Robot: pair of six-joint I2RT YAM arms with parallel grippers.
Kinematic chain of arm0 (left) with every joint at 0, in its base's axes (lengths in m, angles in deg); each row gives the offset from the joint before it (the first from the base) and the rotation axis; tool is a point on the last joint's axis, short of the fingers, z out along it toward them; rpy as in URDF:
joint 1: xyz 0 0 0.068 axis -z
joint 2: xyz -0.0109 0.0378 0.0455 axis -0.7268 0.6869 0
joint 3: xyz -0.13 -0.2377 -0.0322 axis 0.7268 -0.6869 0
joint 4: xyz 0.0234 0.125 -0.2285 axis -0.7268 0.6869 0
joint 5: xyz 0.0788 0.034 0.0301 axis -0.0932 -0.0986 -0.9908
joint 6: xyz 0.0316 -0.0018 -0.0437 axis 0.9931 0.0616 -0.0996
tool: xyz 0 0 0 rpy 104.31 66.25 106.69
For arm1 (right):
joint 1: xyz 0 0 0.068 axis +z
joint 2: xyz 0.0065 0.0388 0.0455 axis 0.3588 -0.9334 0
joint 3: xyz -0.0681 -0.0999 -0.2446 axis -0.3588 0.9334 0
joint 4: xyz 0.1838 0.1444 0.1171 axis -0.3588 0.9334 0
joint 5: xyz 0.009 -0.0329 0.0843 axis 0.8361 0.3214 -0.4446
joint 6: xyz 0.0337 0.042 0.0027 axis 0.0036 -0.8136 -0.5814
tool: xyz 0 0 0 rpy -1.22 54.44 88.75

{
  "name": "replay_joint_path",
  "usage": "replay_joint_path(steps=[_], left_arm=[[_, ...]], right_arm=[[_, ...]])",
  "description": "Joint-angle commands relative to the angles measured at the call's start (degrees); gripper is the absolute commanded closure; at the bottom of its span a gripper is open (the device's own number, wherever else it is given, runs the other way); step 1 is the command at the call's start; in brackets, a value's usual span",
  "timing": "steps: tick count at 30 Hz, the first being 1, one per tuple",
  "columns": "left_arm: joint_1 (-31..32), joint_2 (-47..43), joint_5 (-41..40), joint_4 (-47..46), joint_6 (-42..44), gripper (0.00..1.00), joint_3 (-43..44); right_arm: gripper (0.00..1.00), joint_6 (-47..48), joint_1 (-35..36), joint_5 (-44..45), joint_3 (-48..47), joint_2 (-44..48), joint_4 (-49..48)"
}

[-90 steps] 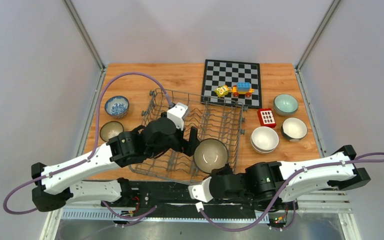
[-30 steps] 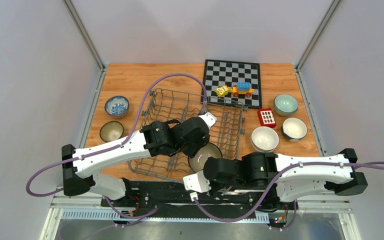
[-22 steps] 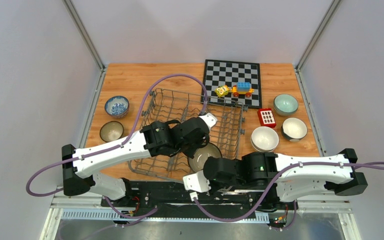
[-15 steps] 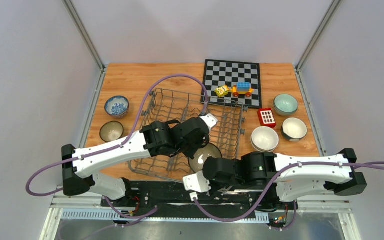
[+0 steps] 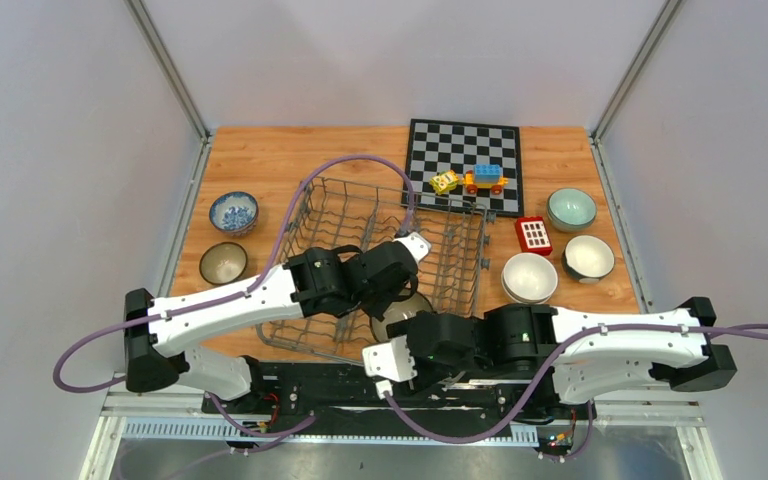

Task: Unload the bowls from the dish rack
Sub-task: Place the bowl with the bowl.

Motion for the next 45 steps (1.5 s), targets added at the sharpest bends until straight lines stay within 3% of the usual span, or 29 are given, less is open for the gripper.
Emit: replay_joint_path(steps=[1,4,10,13,16,21,25,35,45], left_arm=[[-0.6,-1.9,-2.4,-3.4,-2.4,1.0,-0.3],[-4.1,-4.2,-1.1,-5.7,-4.2,1.0,-1.9],[-18.1,-11.6,3.3,-10.3,-7.8,1.0,-7.3],[-22.6,-14.5,2.8,-10.3,-8.9,1.0,-8.3],[-24.3,-16.3,0.3,-10.2,-11.3,1.0,-9.1],[-24.4,-16.7,-2.0,-10.4,-19.0,1.0,-10.2],[-24.4,-16.1,-2.0,-10.5,-24.4,1.0,-9.9],[-24.4,-12.5,-3.2,-6.1,-30.6,1.0,-6.9],[-24.4,-13.2,-4.8,-5.8,-31.1,1.0,-7.2]], right_arm=[[0.31,-3.0,-0.2,2.1,-2.1,2.0,-3.5],[0.29,-6.6,-0.2,5.3,-1.7,3.9,-7.0],[0.2,-15.3,-1.6,13.3,-3.3,6.2,-12.4],[0.18,-20.7,-5.8,16.6,-6.2,5.1,-12.2],[0.19,-31.2,-13.8,14.2,-8.1,5.0,-13.3],[0.34,-51.2,-30.6,4.7,-11.0,2.2,-11.4],[0.42,-61.7,-36.0,-0.6,-10.8,-0.7,-12.7],[0.42,-64.3,-36.1,-2.7,-14.1,-10.9,-10.5],[0.55,-61.8,-35.9,-0.7,-15.5,-16.7,-8.5]])
